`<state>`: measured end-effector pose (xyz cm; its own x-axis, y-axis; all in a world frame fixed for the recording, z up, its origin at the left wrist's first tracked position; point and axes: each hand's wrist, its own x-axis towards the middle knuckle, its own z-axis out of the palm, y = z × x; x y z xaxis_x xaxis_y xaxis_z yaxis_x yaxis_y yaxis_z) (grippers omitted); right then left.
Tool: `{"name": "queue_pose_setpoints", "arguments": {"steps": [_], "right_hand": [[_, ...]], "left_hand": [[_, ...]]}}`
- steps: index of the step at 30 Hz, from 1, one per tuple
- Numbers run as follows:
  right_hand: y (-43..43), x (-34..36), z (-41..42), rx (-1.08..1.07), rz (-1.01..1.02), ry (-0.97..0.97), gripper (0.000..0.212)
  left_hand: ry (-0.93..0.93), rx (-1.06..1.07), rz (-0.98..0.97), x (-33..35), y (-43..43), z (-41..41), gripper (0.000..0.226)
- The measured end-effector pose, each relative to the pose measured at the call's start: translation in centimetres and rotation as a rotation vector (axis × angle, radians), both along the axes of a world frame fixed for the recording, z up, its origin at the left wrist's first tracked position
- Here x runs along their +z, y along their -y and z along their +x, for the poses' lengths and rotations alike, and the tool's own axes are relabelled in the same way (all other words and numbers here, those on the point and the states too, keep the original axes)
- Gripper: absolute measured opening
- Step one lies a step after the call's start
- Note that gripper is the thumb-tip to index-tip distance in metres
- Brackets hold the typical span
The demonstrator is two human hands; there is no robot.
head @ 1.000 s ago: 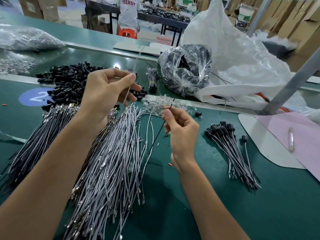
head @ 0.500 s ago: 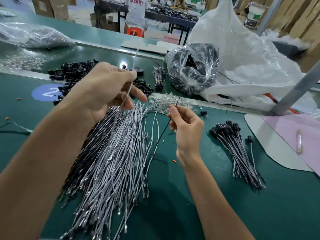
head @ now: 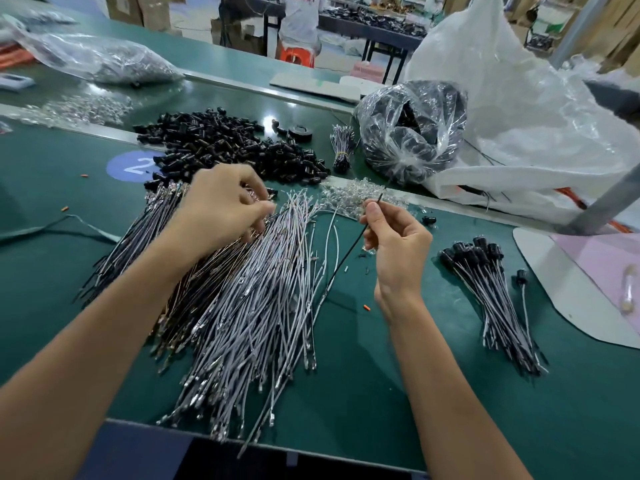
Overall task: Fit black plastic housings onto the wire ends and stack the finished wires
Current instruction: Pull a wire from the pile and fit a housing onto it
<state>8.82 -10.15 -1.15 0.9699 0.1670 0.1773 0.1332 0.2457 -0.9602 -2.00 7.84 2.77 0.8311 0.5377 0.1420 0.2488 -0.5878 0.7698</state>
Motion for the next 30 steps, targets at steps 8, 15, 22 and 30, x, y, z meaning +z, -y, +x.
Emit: {"name": "queue_pose_setpoints", "arguments": {"steps": [8, 15, 22, 30], "right_hand": [[-0.1, -0.2, 0.0, 0.023, -0.016, 0.016, 0.009], [-0.1, -0.3, 0.1, 0.025, -0.040, 0.030, 0.011], [-0.2, -0.3, 0.0, 0.035, -0.050, 0.027, 0.009], [-0.5, -0.4, -0.5, 0.120, -0.063, 0.023, 0.008]], "left_hand": [[-0.396, -0.031, 0.195, -2.4, 1.5, -3.2, 0.022], [-0.359, 0.042, 0.169, -2.2, 1.2, -2.8, 0.024], [-0.245, 0.093, -0.009, -0.6, 0.4, -3.4, 0.017], [0.119, 0.102, -0.222, -0.4, 1.8, -3.3, 0.007]]}}
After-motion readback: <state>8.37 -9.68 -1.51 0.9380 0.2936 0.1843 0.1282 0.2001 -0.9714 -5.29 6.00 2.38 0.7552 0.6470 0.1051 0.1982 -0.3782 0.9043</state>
